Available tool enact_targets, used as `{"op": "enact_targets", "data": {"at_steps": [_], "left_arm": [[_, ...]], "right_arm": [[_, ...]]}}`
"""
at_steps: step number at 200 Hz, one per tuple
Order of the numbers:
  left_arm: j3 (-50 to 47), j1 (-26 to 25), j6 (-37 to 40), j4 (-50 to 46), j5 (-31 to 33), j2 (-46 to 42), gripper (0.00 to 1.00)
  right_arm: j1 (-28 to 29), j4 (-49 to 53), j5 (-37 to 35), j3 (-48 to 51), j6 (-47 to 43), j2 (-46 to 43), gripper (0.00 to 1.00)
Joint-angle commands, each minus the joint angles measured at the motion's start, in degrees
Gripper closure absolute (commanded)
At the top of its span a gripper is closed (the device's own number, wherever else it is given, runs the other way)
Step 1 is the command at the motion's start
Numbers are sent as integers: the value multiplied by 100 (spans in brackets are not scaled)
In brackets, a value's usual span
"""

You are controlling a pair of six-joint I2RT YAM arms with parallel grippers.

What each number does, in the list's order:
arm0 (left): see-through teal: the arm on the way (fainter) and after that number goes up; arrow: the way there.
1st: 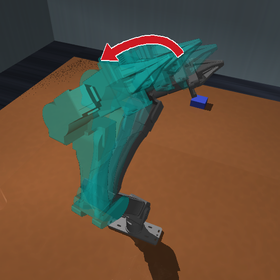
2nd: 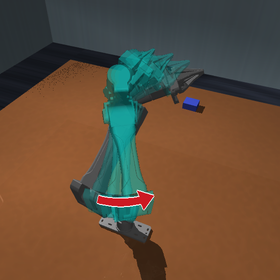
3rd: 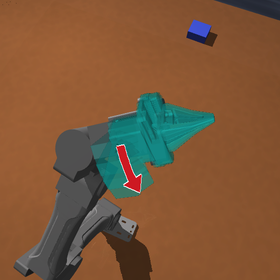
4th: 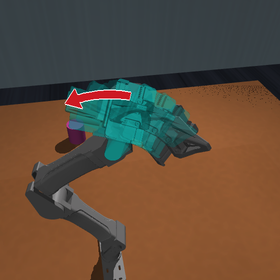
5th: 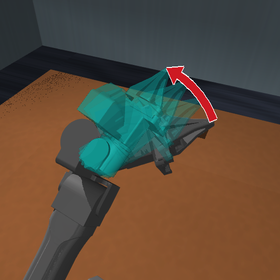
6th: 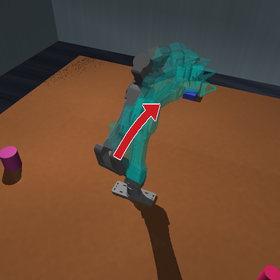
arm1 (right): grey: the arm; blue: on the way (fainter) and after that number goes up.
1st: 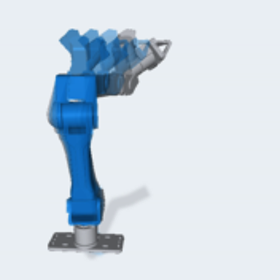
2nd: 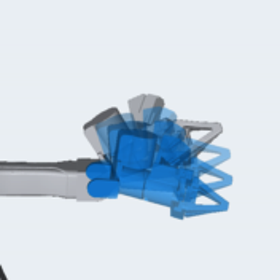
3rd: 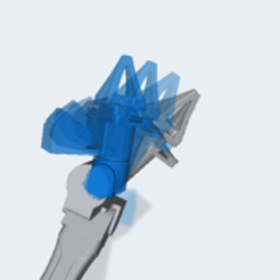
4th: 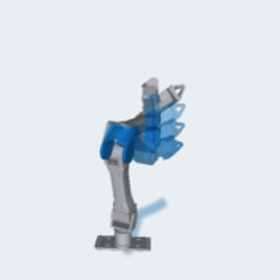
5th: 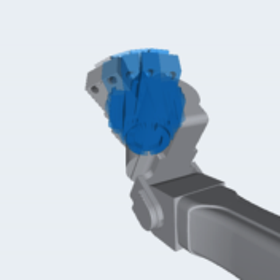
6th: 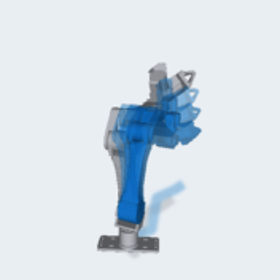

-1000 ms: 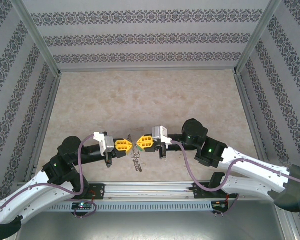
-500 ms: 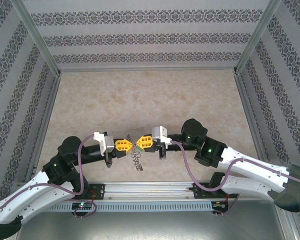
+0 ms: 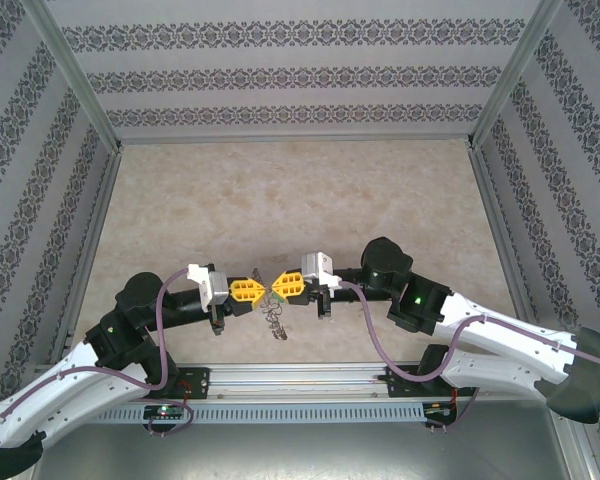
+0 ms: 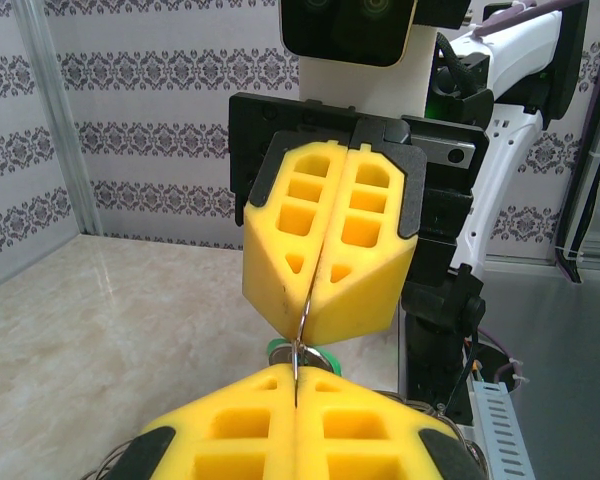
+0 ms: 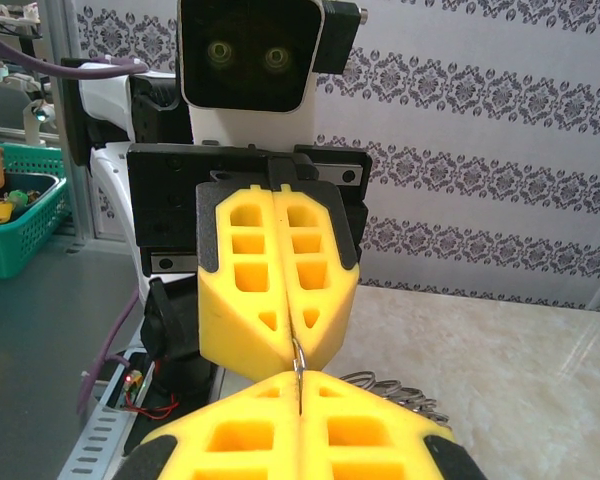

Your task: Put the keys on the keyring

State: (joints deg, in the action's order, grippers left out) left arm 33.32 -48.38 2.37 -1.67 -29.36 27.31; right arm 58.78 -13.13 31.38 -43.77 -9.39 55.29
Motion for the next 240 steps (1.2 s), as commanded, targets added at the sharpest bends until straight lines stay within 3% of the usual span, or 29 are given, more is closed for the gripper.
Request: {"op": "enact_targets", "data": {"at_steps": [1, 240], "left_arm": [[106, -66, -13, 348, -56, 2, 100], [226, -64, 62, 56, 12, 29, 100]], "right_arm": [[81, -94, 157, -166, -131, 57, 100], [441, 580, -138, -552, -625, 264, 100]]}}
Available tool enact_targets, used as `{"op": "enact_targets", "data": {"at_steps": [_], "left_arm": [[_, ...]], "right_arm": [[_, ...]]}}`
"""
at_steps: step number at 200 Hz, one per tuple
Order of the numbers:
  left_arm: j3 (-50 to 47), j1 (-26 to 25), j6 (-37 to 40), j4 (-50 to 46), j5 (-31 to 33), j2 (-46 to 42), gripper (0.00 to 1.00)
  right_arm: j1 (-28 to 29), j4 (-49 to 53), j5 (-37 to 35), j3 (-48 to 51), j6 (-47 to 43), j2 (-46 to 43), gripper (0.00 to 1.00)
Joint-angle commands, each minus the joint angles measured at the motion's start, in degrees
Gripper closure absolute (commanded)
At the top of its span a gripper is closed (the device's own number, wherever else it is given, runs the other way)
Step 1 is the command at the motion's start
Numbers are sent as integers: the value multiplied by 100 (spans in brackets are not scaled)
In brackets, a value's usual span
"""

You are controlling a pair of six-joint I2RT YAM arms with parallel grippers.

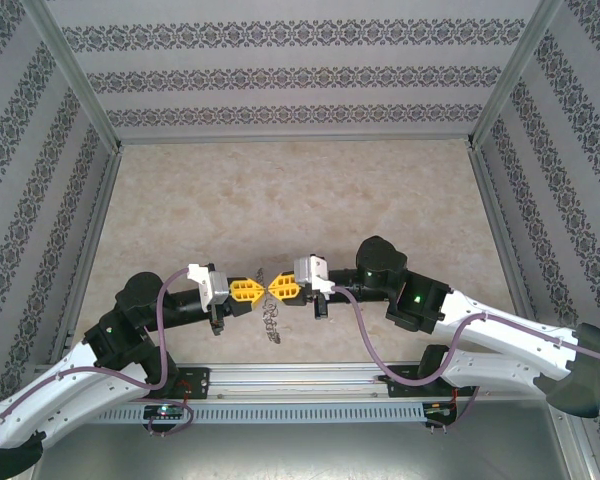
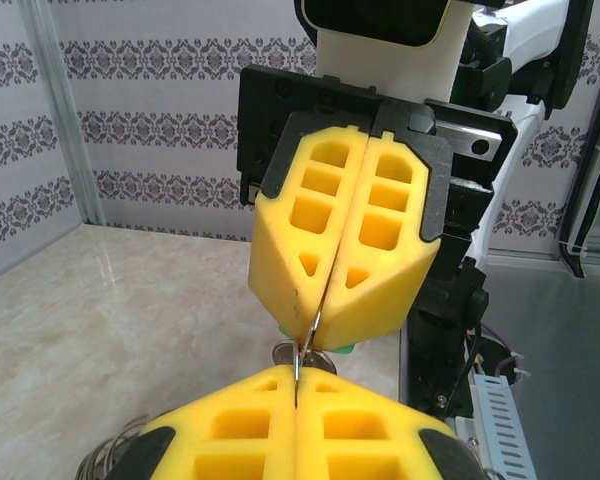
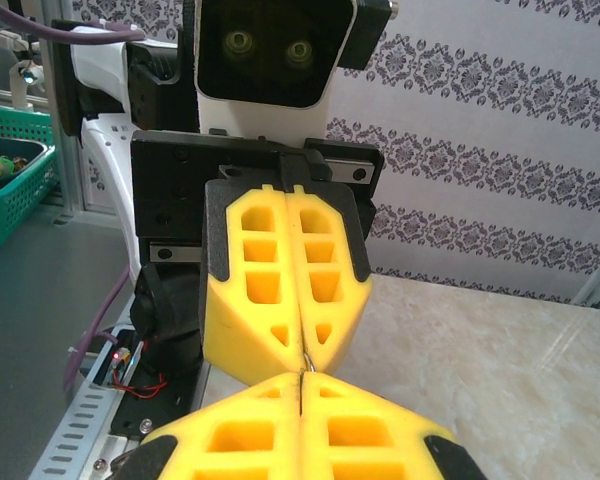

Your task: Put the keys on the keyring

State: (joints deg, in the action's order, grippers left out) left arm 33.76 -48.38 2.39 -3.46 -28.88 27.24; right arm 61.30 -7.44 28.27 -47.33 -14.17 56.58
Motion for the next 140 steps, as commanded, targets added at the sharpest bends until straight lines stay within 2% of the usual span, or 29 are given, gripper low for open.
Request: {"op": "enact_targets", "data": {"at_steps": [1, 140], "left_arm": [[179, -65, 59, 234, -33, 35, 100], [269, -67, -56, 270, -48, 70, 100]], "right_arm": [[194, 13, 171, -196, -151, 139, 100], [275, 461, 242, -147, -695, 72, 100]]}}
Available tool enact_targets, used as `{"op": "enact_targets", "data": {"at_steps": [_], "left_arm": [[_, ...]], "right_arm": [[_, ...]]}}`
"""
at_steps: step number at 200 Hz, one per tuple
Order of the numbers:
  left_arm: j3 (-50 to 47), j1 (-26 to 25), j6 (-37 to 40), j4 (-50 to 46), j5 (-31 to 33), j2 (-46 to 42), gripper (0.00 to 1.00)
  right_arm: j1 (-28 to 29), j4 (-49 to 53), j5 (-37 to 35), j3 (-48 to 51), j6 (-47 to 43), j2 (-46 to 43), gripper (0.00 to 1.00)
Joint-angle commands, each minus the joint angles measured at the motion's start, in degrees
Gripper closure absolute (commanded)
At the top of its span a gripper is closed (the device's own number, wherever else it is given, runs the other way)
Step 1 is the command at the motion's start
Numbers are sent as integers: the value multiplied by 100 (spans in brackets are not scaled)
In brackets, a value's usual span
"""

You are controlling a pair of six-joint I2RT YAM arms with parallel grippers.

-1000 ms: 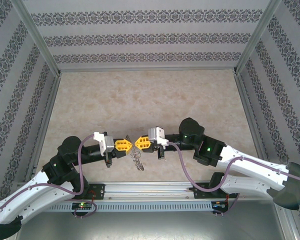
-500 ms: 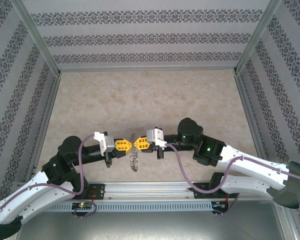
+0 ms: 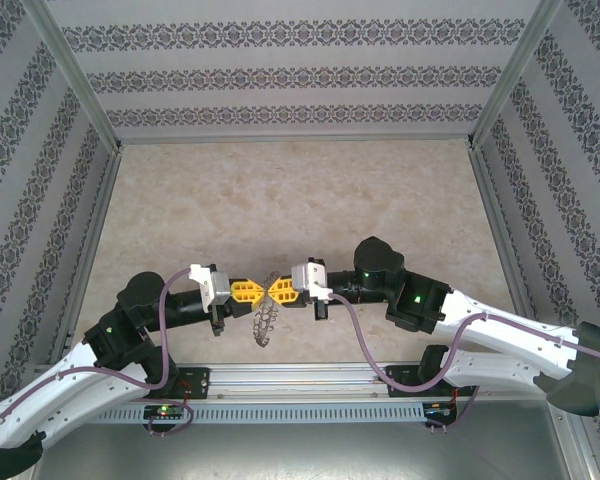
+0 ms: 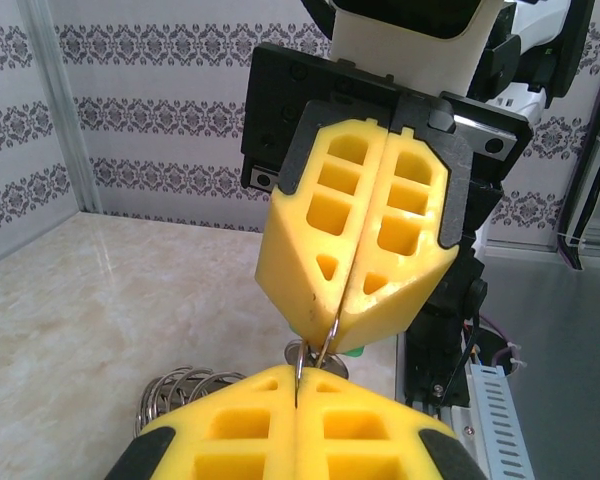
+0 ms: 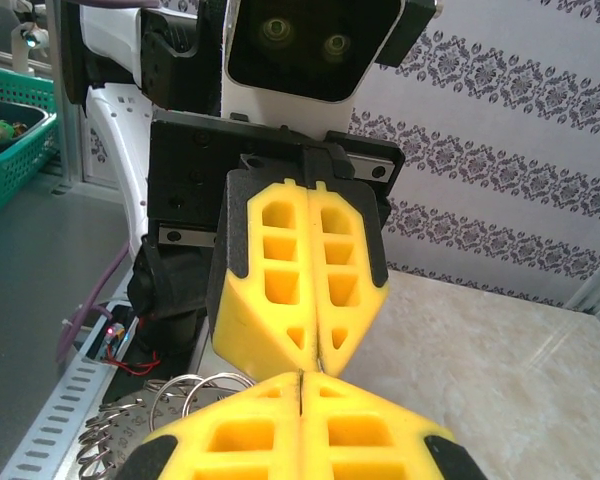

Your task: Put the keys on the keyring

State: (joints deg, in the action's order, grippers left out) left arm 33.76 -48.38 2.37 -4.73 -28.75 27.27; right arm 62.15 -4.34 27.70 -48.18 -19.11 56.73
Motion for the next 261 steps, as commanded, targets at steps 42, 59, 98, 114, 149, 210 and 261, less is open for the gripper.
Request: {"op": "enact_targets", "data": {"at_steps": [42, 59, 98, 114, 149, 210, 261], "left_arm": [[287, -66, -64, 458, -72, 68, 100], [286, -66, -72, 472, -67, 45, 100], [297, -66, -79, 509, -60, 17, 100], [314, -67, -88, 525, -59, 23, 100], [307, -69, -89, 558, -47, 20, 100], [274, -71, -31, 529, -16, -10, 100], [116, -62, 79, 578, -239, -95, 100]], "right_arm": [[199, 153, 205, 62, -321, -56, 100], [201, 153, 136, 133, -347, -144, 100], [201, 161, 26, 272, -373, -272, 100], [192, 144, -23, 326, -388, -311, 100], [191, 79, -162, 422, -392, -364, 100], [175, 17, -450, 613, -69, -804, 68], [-110, -97, -402, 354, 490, -970, 66]]}}
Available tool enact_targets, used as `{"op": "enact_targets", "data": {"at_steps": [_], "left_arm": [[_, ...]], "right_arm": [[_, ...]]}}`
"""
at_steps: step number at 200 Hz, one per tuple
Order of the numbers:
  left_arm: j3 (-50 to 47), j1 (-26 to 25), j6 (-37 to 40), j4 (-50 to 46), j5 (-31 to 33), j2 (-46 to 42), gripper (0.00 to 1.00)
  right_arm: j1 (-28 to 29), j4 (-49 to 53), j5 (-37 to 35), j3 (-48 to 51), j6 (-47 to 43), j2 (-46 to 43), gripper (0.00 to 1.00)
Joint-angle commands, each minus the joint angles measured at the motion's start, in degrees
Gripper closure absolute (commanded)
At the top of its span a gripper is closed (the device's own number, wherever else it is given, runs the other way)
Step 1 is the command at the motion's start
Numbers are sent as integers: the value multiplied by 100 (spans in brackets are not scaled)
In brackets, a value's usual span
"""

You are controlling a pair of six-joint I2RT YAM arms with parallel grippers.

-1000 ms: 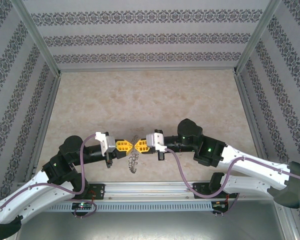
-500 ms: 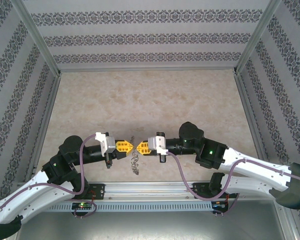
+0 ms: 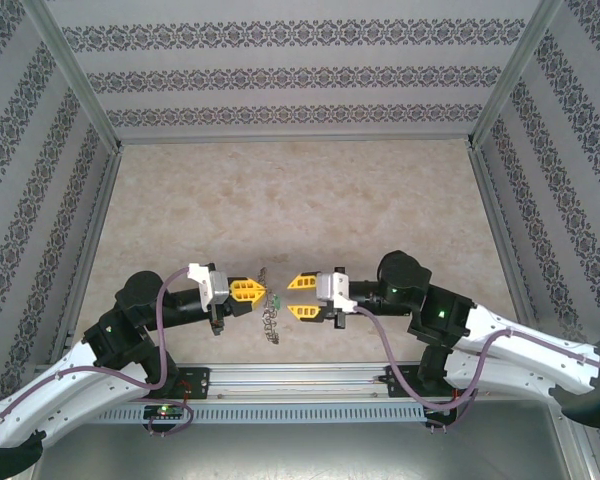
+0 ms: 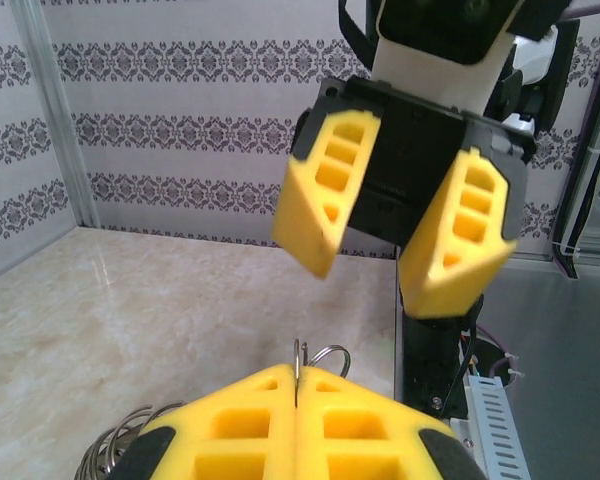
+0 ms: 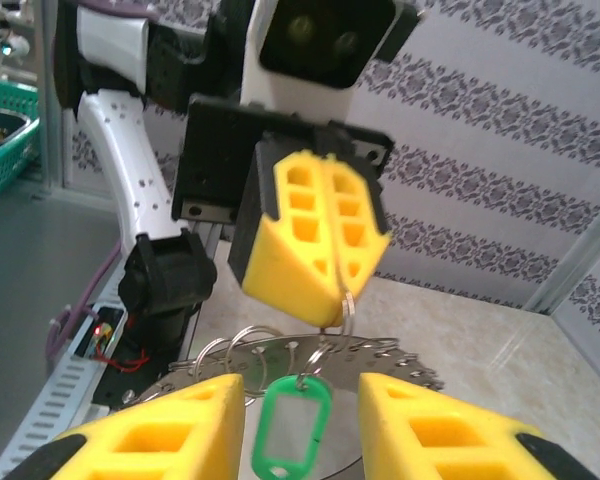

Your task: Put the keys on the keyring

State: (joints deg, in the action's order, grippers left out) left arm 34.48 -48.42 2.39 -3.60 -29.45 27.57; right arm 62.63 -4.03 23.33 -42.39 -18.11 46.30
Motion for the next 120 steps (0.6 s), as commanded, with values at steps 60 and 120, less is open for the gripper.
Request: {"op": "enact_targets", "data": {"at_steps": [60, 120], "left_arm": [[-20, -62, -20, 696, -526, -46, 100], [-38, -62, -57, 737, -502, 3, 100]], "right_arm": [[-207, 17, 627, -541, 422, 603, 70], [-207, -183, 855, -533, 460, 770, 71]]}}
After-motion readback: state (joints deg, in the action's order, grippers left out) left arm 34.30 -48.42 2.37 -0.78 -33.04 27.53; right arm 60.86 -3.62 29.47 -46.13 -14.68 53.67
